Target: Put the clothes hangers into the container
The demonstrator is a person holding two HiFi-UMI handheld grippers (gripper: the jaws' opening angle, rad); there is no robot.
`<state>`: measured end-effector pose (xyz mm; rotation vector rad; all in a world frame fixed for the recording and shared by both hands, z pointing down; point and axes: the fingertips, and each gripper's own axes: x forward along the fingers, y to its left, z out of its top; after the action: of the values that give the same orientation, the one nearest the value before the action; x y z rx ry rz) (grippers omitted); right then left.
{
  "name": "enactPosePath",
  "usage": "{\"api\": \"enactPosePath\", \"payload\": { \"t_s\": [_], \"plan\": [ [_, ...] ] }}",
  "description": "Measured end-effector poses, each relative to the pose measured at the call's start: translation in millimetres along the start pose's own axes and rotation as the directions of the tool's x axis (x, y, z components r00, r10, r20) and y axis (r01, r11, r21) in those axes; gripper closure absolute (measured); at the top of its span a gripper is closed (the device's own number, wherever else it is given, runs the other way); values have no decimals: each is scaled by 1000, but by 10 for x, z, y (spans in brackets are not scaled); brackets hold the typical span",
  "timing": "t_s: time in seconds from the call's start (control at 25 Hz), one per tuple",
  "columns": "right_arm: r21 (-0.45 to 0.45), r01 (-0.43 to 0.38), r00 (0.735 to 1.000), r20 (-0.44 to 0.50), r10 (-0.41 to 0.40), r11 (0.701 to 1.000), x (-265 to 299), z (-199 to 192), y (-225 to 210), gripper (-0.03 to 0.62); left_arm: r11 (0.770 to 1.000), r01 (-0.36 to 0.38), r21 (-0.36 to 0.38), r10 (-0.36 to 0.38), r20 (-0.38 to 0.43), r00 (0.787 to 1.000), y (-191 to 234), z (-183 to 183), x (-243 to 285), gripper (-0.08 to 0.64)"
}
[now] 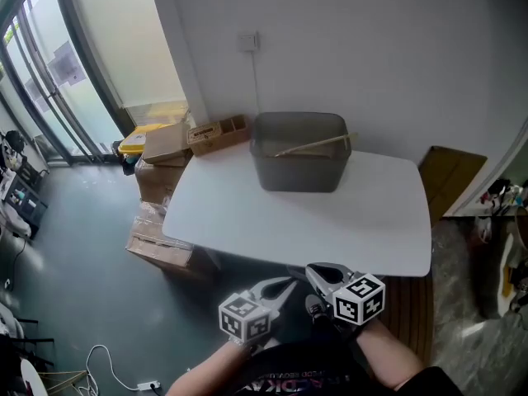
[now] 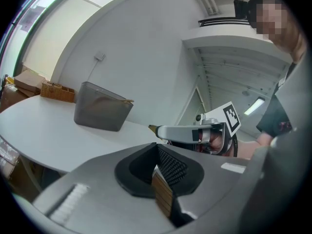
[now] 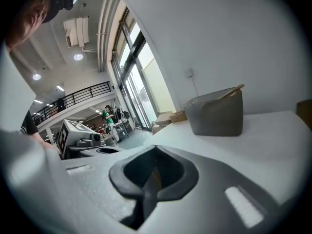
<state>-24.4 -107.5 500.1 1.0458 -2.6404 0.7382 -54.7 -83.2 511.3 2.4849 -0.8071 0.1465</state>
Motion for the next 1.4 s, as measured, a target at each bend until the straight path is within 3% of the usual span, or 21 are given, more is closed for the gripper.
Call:
{"api": "enactPosePath", "payload": {
  "t_s": [0.44,1.4],
  "plan": [
    [74,-6,999,-53,10,997,-30,-575,370,589,1000,11,-18,-11,-29,1000,-40,-261,-250,554],
    [53,-32,994,-98,38,998,171,-664,648,591,1000,8,-14,-8,-6,1000,91,-262,-479,554]
  ]
}}
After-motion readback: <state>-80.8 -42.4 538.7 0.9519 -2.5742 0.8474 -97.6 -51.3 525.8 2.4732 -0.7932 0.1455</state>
